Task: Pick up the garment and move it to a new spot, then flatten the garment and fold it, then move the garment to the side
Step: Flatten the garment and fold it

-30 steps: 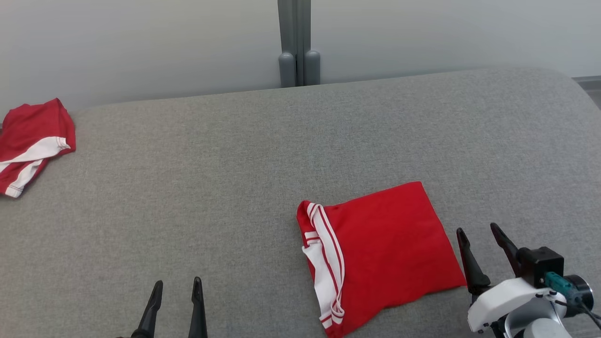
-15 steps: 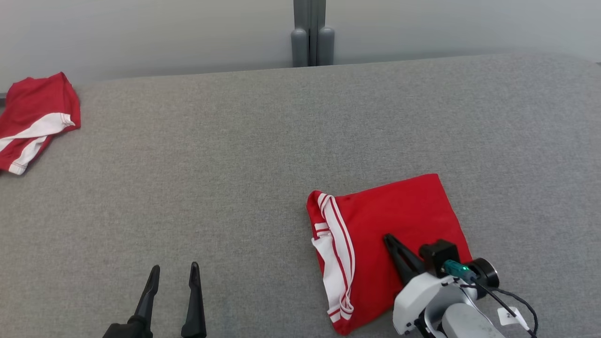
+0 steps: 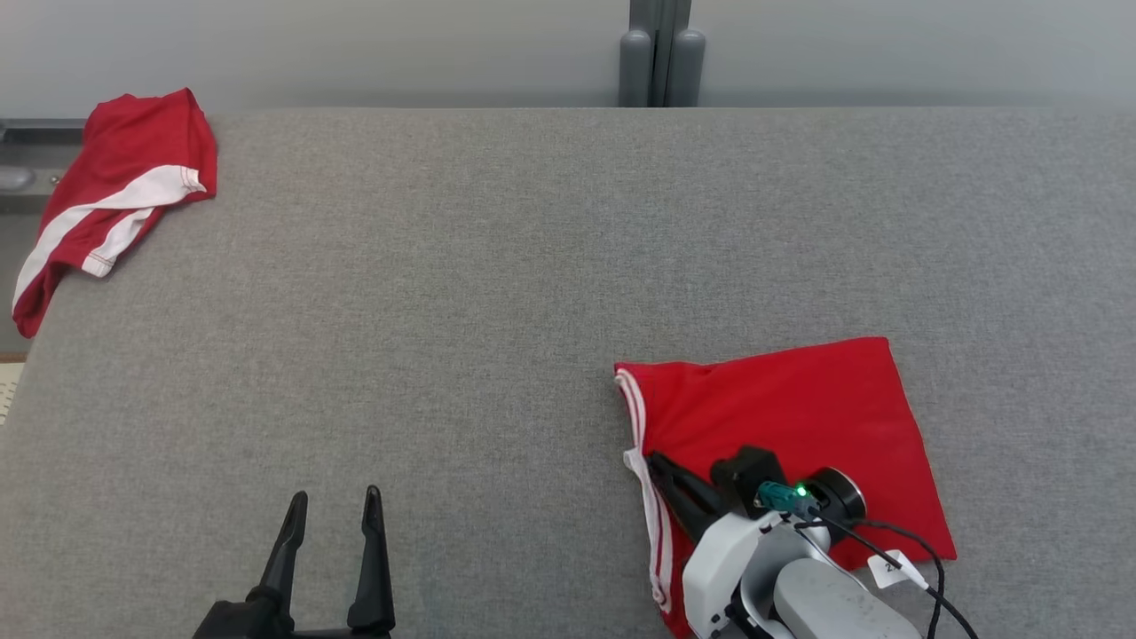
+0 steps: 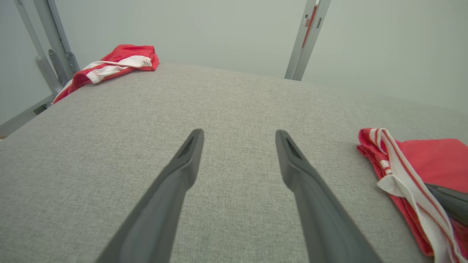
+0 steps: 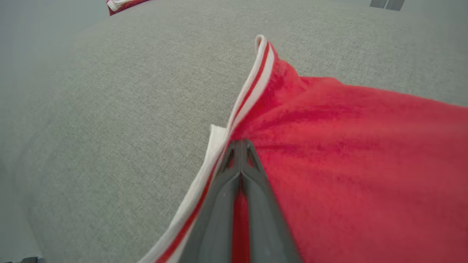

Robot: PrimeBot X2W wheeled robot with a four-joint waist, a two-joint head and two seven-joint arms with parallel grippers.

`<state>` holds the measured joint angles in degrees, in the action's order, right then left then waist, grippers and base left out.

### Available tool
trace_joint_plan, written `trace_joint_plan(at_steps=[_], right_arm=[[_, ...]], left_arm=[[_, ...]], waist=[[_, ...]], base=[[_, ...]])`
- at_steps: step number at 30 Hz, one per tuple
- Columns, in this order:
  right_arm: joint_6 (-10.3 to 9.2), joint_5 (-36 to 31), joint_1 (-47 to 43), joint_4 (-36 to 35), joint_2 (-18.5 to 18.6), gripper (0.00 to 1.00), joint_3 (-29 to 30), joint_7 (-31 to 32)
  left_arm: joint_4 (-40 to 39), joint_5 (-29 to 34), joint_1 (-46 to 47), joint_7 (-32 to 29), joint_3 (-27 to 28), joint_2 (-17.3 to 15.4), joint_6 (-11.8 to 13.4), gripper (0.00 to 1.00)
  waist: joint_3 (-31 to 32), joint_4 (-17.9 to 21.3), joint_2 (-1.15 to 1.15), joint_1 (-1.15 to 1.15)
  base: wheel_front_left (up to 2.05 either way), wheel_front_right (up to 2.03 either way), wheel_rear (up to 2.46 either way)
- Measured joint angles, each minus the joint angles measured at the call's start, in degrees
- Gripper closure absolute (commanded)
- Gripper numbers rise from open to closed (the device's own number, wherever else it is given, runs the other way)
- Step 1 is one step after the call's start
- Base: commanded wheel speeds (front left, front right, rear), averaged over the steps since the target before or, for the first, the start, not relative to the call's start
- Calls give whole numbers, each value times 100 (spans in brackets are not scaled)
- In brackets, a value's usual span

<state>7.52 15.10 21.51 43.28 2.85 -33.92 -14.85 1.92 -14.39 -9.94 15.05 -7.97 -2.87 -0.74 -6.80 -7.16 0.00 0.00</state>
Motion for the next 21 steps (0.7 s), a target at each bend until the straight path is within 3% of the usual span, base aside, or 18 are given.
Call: trace_joint_plan(at_steps=[9,12,15,16,17,18,21], right_arm=[[0,393,256,33,-4,100,-604,-13],[0,403,257,-287,-8,100,-303,-14],[0,138,126,-776,-8,100,372,-19],[1,8,-7,-1012,15,76,669,-19],[2,-161,-169,-1281,48,22,998,-20],[1,-253,-291,-1436,90,0,1230,-21],[1,-575,-750,-1847,278,0,1935,-20]], left_arm=[[1,-38,1,0,19,0,24,0],[-12,-9,1,0,68,0,11,0],[-11,38,-7,0,166,0,-21,0],[-11,55,-24,0,212,1,-26,0],[-12,71,-58,1,260,0,-29,0],[-8,89,-88,0,302,0,-34,0],[5,147,-166,0,424,0,-91,0]], waist=[[45,69,0,0],[110,143,0,0],[212,225,0,0],[256,258,0,0],[299,301,0,0],[330,338,0,0],[433,488,0,0]], base=[[0,0,0],[0,0,0],[0,0,0],[0,0,0],[0,0,0],[0,0,0],[0,0,0]])
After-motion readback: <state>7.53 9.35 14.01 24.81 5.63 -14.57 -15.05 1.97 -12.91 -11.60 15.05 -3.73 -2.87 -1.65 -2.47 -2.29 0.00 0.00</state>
